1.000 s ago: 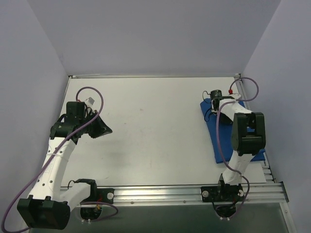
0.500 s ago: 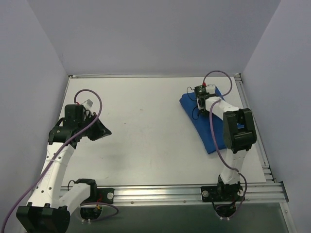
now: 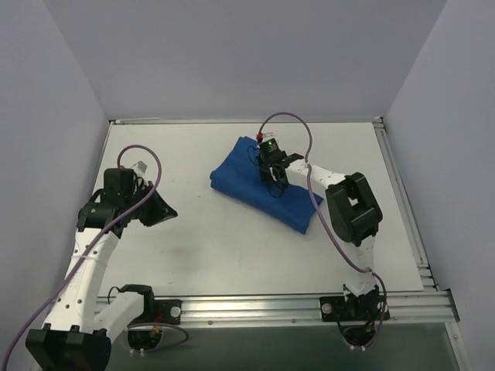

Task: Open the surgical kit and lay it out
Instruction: Move the surgical kit at the center of the board.

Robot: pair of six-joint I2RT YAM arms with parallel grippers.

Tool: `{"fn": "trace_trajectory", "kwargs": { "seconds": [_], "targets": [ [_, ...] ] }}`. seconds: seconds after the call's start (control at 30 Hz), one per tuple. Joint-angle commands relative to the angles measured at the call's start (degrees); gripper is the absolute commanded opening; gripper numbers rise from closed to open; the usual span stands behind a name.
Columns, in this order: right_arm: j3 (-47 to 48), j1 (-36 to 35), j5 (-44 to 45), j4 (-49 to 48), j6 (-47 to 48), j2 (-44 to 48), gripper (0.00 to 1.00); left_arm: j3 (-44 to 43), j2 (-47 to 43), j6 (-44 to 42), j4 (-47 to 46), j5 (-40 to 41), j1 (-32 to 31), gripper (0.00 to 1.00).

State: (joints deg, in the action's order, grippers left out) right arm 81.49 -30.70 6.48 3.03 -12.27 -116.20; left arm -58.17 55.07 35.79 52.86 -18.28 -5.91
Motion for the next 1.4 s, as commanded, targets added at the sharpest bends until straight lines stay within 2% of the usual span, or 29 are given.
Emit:
{"fn": "trace_trajectory", "kwargs": {
  "seconds": [0.0, 0.03, 0.07, 0.17, 0.23, 0.3, 0.4, 0.47, 0.73, 0.93, 1.03, 1.2, 1.37],
  "targets": [
    [0.2, 0.6, -9.1, 6.7, -6.2, -1.3, 0.03, 0.1, 1.9, 1.6, -1.0, -1.0, -0.3, 0.03],
    [1.6, 0.6, -9.0, 7.0, -6.5, 0.4, 0.06, 0.3, 3.0, 2.2, -1.6, -1.7, -0.8, 0.03],
    [2.3, 0.7, -8.3, 7.9, -7.6, 1.5, 0.19, 0.7, 3.6, 2.7, -3.4, -2.1, -1.4, 0.03],
    [5.6, 2.7, -6.7, 9.5, -9.0, 5.4, 0.40, 1.3, 7.4, 6.0, -7.1, -1.7, -5.3, 0.02],
    [6.9, 7.0, -6.7, 9.4, -10.2, 6.9, 0.45, 1.0, 11.9, 9.5, -9.3, -1.0, -8.1, 0.02],
    [9.0, 10.7, -7.6, 8.3, -10.9, 6.6, 0.43, 0.3, 15.2, 13.8, -12.6, 0.9, -12.8, 0.02],
    [13.9, 17.3, -7.2, 8.9, -10.3, 3.2, 0.14, -1.4, 22.3, 19.5, -16.7, 2.3, -16.3, 0.02],
    [16.1, 20.9, -7.6, 8.6, -9.6, 0.1, 0.00, -4.4, 27.9, 21.8, -18.0, 3.2, -17.5, 0.02],
    [25.6, 25.8, -14.8, 9.5, -6.4, -11.5, 0.00, -15.1, 48.2, 28.9, -22.1, 1.7, -20.2, 0.02],
    [23.8, 27.2, -19.6, 8.8, -8.3, -13.9, 0.00, -25.0, 58.9, 27.1, -19.1, 2.2, -20.1, 0.02],
    [20.2, 27.2, -20.9, 8.4, -9.0, -12.9, 0.00, -29.7, 63.0, 25.2, -17.4, 1.9, -19.9, 0.02],
    [8.2, 27.0, -24.2, 6.1, -11.5, -7.9, 0.00, -38.5, 69.6, 20.5, -13.1, 2.2, -19.1, 0.02],
    [-1.4, 27.4, -25.3, 5.0, -10.3, -2.5, 0.00, -52.6, 76.0, 14.1, -7.2, 2.8, -17.6, 0.02]
  ]
}}
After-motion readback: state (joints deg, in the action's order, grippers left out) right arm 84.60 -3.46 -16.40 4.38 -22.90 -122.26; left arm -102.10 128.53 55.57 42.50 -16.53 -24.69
